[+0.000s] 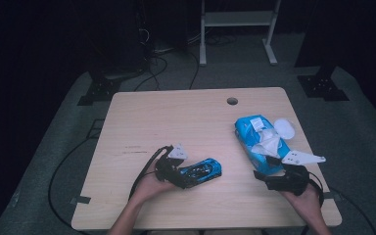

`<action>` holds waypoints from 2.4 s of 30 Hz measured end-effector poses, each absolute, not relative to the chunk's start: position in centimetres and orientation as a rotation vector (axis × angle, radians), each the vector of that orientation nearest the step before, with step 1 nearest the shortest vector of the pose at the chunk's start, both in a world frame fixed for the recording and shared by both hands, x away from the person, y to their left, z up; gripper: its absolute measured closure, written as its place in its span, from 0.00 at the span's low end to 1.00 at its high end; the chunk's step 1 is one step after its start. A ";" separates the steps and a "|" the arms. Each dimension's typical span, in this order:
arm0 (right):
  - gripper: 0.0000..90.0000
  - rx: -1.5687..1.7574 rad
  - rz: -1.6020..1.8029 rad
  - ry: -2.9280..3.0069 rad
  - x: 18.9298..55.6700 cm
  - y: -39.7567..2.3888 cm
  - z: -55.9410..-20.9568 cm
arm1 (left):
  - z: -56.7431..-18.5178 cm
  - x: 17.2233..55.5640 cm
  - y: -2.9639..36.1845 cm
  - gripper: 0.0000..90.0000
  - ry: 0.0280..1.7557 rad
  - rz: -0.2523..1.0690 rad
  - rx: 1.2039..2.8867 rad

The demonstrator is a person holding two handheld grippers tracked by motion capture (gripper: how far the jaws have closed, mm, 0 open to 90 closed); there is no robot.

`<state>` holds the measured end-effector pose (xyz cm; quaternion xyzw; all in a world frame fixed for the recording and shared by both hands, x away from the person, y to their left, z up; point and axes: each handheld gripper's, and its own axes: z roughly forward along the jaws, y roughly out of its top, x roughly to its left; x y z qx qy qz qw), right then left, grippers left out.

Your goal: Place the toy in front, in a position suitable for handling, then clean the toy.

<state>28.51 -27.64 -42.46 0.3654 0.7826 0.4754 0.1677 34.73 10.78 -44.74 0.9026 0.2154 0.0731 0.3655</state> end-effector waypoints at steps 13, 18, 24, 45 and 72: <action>0.27 1.038 1.344 2.186 29.7 -28.3 -41.0 | -43.8 34.5 11.5 0.09 0.545 0.229 2.274; 0.27 1.018 1.317 2.176 30.5 -28.2 -39.7 | -43.8 34.3 11.5 0.08 0.543 0.226 2.272; 0.27 1.029 1.271 2.162 32.5 -28.2 -38.4 | -43.7 34.2 11.9 0.08 0.553 0.231 2.260; 0.47 1.172 1.015 2.227 37.6 -28.9 -40.6 | -44.1 33.6 11.8 0.08 0.543 0.225 2.269; 0.97 1.145 1.167 2.208 36.0 -29.6 -37.3 | -43.8 33.4 12.5 0.08 0.556 0.238 2.255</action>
